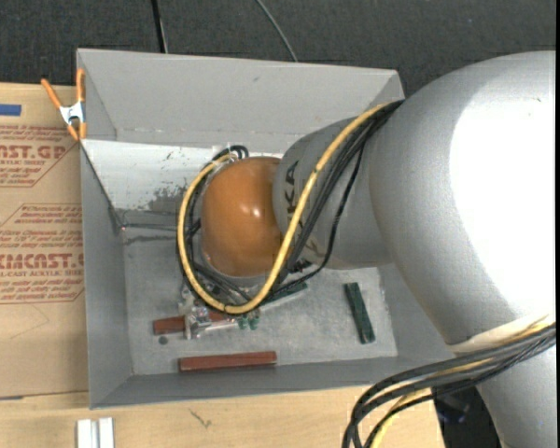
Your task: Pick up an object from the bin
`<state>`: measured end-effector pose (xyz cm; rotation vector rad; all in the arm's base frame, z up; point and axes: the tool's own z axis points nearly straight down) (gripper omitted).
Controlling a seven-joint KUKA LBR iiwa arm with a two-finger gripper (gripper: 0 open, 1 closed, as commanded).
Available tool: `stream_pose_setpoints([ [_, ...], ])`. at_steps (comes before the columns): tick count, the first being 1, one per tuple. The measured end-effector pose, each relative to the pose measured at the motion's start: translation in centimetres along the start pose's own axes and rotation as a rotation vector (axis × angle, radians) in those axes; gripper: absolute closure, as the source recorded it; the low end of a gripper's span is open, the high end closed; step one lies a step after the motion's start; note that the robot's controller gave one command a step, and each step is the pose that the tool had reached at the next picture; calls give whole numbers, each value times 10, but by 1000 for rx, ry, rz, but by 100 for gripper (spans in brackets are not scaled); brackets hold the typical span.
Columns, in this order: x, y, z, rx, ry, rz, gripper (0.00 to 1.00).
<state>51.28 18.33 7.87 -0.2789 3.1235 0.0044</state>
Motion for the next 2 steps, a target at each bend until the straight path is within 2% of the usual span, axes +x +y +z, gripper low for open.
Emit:
stream_pose_setpoints([
  [2, 0, 0, 0, 0, 0, 1, 100],
])
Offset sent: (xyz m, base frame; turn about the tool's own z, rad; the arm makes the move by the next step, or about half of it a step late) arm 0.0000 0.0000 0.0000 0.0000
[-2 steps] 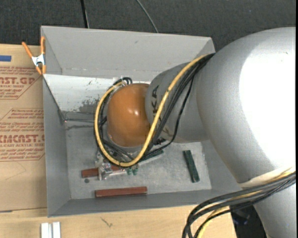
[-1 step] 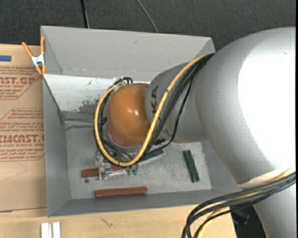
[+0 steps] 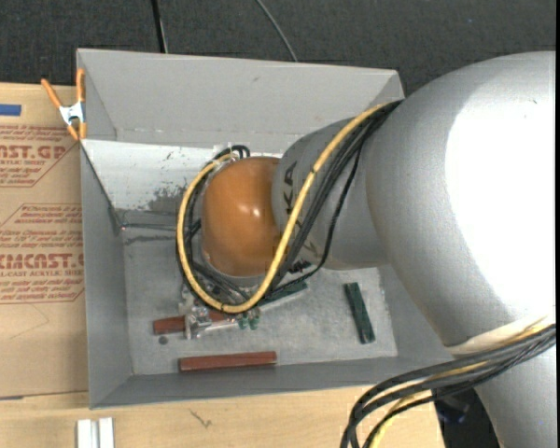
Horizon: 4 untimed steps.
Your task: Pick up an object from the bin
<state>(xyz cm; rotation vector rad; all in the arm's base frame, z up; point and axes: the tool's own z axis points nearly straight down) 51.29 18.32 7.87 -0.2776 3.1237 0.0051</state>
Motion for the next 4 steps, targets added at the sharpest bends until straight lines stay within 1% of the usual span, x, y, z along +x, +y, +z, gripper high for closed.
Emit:
stream_pose_setpoints([
  [4, 0, 0, 0, 0, 0, 0, 100],
])
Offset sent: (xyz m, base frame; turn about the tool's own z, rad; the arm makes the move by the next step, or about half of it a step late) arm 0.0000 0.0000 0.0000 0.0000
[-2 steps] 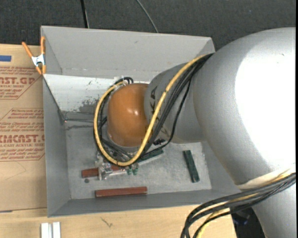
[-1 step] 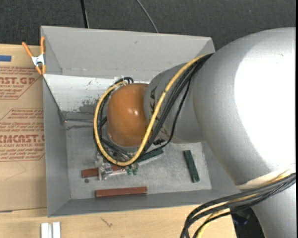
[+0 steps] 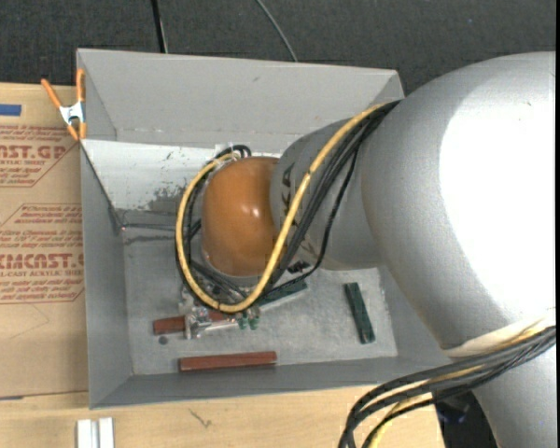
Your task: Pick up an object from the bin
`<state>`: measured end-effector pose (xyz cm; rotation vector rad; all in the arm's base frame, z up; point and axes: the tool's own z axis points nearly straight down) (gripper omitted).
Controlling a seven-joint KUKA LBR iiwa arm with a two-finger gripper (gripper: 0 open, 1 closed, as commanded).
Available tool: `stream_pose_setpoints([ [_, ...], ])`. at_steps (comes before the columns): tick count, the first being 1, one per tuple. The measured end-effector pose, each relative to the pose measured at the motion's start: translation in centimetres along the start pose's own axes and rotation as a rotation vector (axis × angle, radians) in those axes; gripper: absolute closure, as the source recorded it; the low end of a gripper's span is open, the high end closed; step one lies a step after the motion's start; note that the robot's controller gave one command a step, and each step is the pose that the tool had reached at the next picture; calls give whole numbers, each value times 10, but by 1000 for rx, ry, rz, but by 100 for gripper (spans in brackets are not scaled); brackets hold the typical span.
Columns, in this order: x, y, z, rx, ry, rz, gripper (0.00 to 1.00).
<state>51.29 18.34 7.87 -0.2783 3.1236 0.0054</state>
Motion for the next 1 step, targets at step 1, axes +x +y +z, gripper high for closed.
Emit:
stream_pose_setpoints([
  [1, 0, 0, 0, 0, 0, 0, 100],
])
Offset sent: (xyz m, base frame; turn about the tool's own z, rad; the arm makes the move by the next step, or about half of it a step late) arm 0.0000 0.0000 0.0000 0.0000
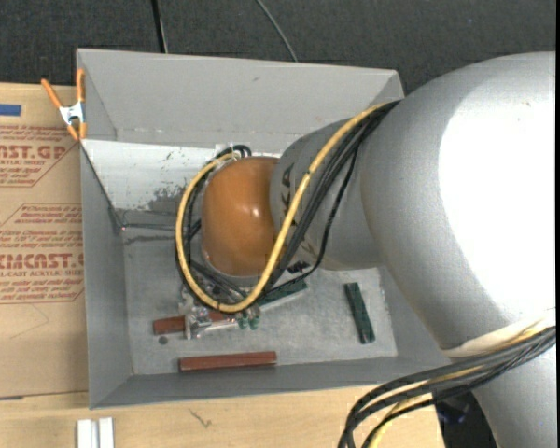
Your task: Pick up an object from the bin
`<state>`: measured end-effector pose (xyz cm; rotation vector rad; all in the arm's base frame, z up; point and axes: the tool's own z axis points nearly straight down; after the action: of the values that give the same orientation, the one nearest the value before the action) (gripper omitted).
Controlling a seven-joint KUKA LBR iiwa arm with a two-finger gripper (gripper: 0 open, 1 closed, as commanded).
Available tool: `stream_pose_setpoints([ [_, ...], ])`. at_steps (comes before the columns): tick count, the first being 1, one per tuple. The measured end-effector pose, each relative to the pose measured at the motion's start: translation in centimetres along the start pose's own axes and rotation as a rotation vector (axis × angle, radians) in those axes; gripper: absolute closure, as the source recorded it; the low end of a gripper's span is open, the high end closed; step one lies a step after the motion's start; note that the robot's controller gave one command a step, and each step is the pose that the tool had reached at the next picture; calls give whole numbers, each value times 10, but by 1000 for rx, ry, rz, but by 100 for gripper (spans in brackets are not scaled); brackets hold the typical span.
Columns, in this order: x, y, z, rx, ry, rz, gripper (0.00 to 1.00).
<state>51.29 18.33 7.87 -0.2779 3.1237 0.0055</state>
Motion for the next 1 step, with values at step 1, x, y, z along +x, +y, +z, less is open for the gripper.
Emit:
stream_pose_setpoints([
  [1, 0, 0, 0, 0, 0, 0, 100],
])
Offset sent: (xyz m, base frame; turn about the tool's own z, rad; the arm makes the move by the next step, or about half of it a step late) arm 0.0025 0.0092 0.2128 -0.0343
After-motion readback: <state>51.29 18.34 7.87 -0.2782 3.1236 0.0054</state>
